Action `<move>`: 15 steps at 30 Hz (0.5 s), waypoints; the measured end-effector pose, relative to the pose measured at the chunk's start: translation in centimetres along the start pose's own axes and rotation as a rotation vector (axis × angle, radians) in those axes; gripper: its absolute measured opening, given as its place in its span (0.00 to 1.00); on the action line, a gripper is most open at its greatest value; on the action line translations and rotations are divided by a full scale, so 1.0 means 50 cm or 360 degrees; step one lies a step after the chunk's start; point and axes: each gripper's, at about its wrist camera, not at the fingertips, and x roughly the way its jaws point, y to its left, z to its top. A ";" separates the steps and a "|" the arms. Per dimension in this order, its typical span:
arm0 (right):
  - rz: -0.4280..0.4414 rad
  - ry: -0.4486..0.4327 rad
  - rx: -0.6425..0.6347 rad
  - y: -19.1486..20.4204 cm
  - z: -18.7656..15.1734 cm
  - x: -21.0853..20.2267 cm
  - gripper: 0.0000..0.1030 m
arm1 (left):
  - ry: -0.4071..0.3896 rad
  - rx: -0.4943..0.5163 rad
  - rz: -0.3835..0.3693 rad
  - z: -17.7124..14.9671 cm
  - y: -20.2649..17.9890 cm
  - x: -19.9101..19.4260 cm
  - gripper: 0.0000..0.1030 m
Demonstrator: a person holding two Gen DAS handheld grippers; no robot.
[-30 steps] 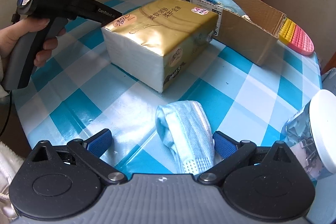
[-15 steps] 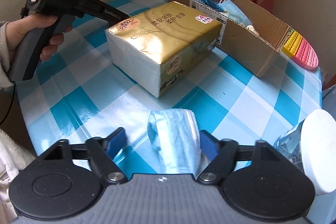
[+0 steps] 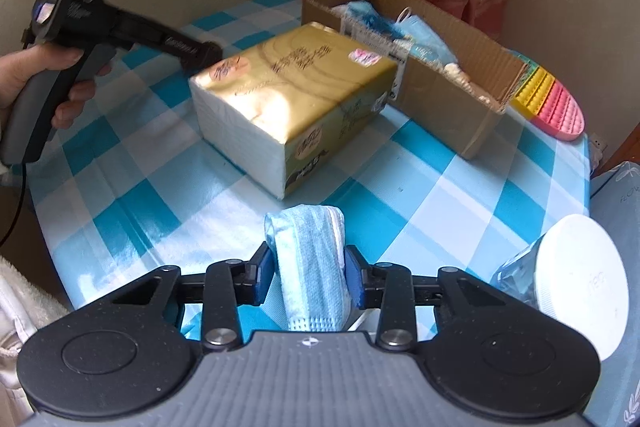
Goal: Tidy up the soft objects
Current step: 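Carry the blue mask into the box with the right tool while the left tool drops the brown ring in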
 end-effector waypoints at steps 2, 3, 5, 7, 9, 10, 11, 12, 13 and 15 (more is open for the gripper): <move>-0.0009 -0.0019 0.0015 -0.006 0.004 -0.009 0.41 | -0.0002 0.0015 -0.0005 0.000 0.002 -0.013 0.37; -0.0017 -0.0034 0.0021 -0.009 0.006 -0.014 0.41 | -0.0003 0.0023 -0.0008 0.000 0.002 -0.021 0.37; -0.0032 -0.0057 0.0030 -0.016 0.013 -0.023 0.41 | -0.0007 0.0031 -0.0024 0.001 0.003 -0.037 0.37; -0.0053 -0.0081 0.0042 -0.027 0.023 -0.031 0.41 | -0.0014 0.0042 -0.0045 0.002 0.003 -0.056 0.37; -0.0081 -0.0109 0.0061 -0.043 0.037 -0.038 0.41 | -0.0027 0.0059 -0.0068 0.003 0.000 -0.076 0.37; -0.0094 -0.0123 0.0073 -0.052 0.046 -0.041 0.41 | -0.0032 0.0068 -0.0078 0.004 -0.003 -0.086 0.37; -0.0102 -0.0141 0.0086 -0.062 0.056 -0.044 0.41 | -0.0040 0.0079 -0.0089 0.004 -0.006 -0.096 0.37; -0.0108 -0.0158 0.0097 -0.072 0.067 -0.047 0.41 | -0.0051 0.0086 -0.0102 0.004 -0.009 -0.105 0.37; -0.0119 -0.0175 0.0108 -0.082 0.080 -0.050 0.41 | -0.0055 0.0089 -0.0115 0.004 -0.011 -0.111 0.37; -0.0143 -0.0202 0.0124 -0.101 0.110 -0.052 0.41 | -0.0055 0.0101 -0.0144 0.004 -0.017 -0.122 0.37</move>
